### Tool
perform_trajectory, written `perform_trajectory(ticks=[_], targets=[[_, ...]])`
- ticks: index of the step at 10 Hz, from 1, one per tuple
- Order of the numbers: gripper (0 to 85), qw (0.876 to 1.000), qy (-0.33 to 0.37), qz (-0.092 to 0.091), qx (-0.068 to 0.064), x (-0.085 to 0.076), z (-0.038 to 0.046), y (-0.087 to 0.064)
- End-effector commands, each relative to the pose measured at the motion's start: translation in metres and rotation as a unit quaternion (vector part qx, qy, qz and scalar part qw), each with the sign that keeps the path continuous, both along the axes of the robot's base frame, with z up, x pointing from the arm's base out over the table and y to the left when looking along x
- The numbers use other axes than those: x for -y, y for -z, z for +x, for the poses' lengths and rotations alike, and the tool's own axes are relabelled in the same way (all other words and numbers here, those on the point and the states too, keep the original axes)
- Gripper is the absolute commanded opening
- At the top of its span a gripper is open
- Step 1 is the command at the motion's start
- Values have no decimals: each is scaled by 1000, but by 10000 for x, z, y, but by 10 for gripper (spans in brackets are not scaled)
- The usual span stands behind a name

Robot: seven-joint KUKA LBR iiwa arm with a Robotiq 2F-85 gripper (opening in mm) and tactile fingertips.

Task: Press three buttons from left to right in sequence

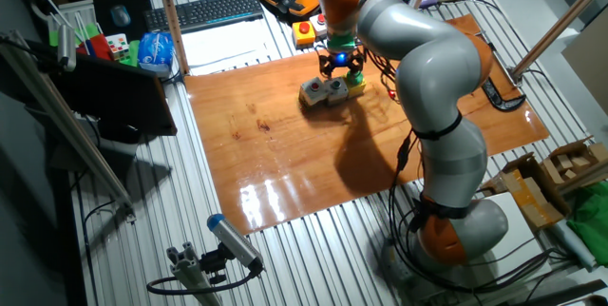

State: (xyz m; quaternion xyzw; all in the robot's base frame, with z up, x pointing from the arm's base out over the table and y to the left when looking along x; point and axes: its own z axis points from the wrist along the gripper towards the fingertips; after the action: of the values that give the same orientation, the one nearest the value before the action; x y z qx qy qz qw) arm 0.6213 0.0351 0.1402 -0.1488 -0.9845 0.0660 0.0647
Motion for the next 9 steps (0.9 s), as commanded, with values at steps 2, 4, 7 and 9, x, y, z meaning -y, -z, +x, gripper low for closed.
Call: perform_trajectory(ticks=[2,4,7,9], targets=[[647,999,-32,7,-9,1,0,2],[660,1000,-23,4,-9,-9,8,0],[660,1000,-5,19,-18,-285,105,-14],[663,1000,6,13,-21,-417,54,25]])
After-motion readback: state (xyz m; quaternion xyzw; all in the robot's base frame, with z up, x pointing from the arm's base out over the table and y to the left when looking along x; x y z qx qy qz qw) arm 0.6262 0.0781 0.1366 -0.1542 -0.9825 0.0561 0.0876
